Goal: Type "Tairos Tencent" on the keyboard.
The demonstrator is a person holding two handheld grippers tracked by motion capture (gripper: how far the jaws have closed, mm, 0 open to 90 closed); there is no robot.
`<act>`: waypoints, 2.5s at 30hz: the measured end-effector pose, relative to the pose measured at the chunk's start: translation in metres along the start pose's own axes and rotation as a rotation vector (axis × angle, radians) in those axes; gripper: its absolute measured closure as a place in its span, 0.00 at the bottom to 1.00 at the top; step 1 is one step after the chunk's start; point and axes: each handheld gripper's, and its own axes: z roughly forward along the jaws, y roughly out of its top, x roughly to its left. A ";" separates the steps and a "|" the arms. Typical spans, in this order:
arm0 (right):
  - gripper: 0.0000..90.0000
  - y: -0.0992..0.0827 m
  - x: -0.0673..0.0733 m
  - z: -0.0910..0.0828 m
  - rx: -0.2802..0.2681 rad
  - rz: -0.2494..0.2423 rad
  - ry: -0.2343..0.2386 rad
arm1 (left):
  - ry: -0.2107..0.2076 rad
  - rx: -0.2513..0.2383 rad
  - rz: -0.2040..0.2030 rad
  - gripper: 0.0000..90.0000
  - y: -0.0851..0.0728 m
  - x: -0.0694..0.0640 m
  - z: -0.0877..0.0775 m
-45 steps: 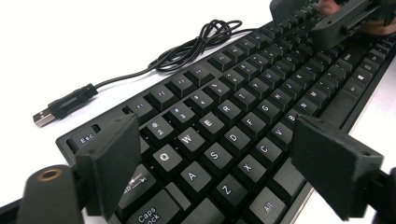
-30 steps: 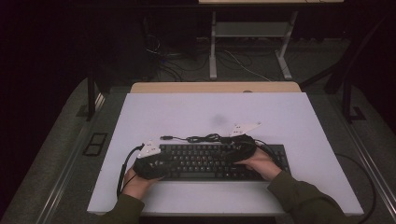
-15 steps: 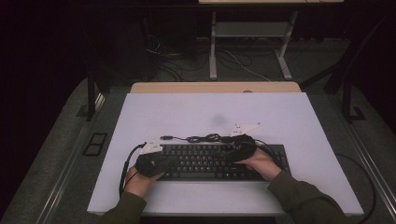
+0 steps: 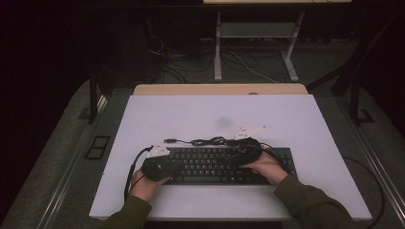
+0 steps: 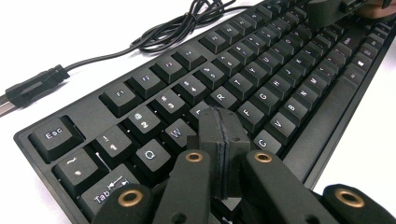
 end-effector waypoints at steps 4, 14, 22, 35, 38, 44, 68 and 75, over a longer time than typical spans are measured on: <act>0.26 0.000 0.000 0.000 0.000 0.000 -0.002 | -0.005 -0.001 -0.006 0.99 -0.001 0.001 0.001; 0.25 0.000 0.001 -0.001 0.000 0.002 -0.004 | -0.005 -0.005 0.005 0.99 0.000 0.000 -0.001; 0.22 0.000 0.001 -0.002 0.003 0.008 -0.023 | -0.027 -0.033 0.010 0.99 0.004 -0.004 -0.006; 0.21 -0.003 -0.001 -0.008 0.003 0.013 -0.057 | -0.098 -0.029 0.048 0.99 0.007 -0.016 0.000; 0.21 -0.003 -0.001 -0.009 0.003 0.015 -0.059 | -0.114 -0.023 0.057 0.99 0.008 -0.019 0.002; 0.21 -0.004 -0.002 -0.010 0.005 0.017 -0.062 | -0.139 -0.012 0.074 0.99 0.008 -0.026 0.006; 0.21 -0.003 -0.001 -0.010 0.002 0.017 -0.065 | -0.185 0.044 0.083 0.99 0.003 -0.032 0.016; 0.21 -0.003 -0.001 -0.010 0.000 0.017 -0.066 | -0.184 0.038 0.093 0.99 0.005 -0.033 0.014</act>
